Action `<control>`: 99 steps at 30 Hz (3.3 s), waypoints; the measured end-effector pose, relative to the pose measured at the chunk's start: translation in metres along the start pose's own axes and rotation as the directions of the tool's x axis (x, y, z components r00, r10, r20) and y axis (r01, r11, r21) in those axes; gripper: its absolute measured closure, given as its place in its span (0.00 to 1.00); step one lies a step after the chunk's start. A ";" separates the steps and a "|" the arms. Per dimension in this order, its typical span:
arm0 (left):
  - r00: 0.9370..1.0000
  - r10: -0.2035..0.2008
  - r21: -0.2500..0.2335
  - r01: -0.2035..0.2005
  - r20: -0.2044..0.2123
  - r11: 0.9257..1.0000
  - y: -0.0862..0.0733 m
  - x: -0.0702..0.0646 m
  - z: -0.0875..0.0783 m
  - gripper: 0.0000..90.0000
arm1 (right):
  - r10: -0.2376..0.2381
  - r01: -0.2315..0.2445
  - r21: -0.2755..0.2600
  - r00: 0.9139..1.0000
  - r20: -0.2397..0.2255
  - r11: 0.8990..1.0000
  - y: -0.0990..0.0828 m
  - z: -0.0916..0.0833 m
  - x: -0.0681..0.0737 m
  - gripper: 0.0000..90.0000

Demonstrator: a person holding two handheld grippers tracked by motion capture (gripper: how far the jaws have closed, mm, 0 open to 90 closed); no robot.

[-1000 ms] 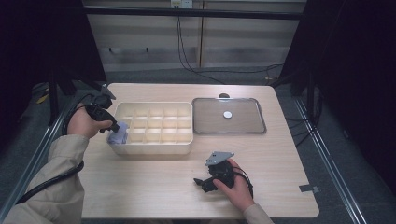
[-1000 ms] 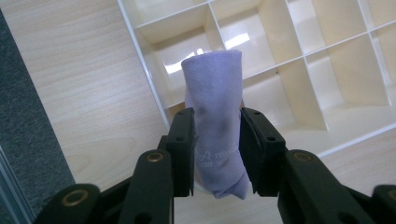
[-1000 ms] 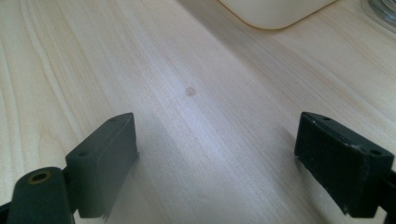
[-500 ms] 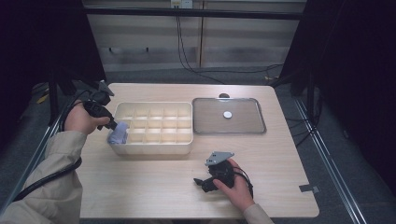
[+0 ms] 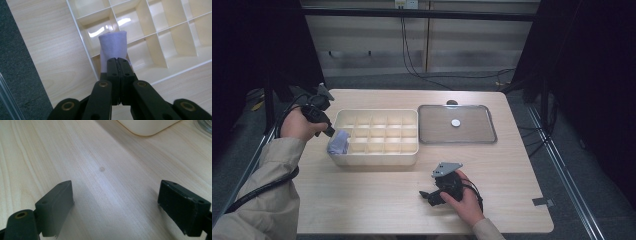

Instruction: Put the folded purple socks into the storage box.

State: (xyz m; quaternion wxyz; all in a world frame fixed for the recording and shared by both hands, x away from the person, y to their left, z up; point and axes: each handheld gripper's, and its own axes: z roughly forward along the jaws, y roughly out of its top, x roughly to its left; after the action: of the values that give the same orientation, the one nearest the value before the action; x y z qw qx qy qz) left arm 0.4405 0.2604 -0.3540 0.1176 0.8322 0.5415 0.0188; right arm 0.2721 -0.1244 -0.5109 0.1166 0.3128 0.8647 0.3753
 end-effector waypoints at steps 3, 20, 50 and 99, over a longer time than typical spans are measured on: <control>1.000 0.017 0.011 -0.016 -0.007 1.000 0.001 -0.001 0.000 1.00 | 0.000 0.000 0.000 1.000 0.000 1.000 0.000 0.000 0.000 0.14; 1.000 0.016 0.011 -0.016 -0.012 1.000 0.002 0.000 0.012 1.00 | 0.000 0.000 0.000 1.000 0.000 1.000 0.000 0.000 0.000 0.14; 1.000 0.019 0.060 -0.018 -0.006 0.998 -0.002 0.002 0.045 1.00 | 0.000 0.000 0.000 1.000 0.000 1.000 0.000 0.000 0.000 0.14; 0.999 0.016 0.098 -0.020 0.043 0.995 -0.025 -0.005 0.086 1.00 | 0.002 -0.002 0.002 1.000 0.000 1.000 0.000 0.000 0.000 0.14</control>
State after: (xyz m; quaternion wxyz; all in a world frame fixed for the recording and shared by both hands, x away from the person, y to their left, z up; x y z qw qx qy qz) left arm 0.4297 0.2509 -0.4422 0.0878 0.8421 0.5315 -0.0246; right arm 0.2718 -0.1243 -0.5109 0.1159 0.3139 0.8646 0.3747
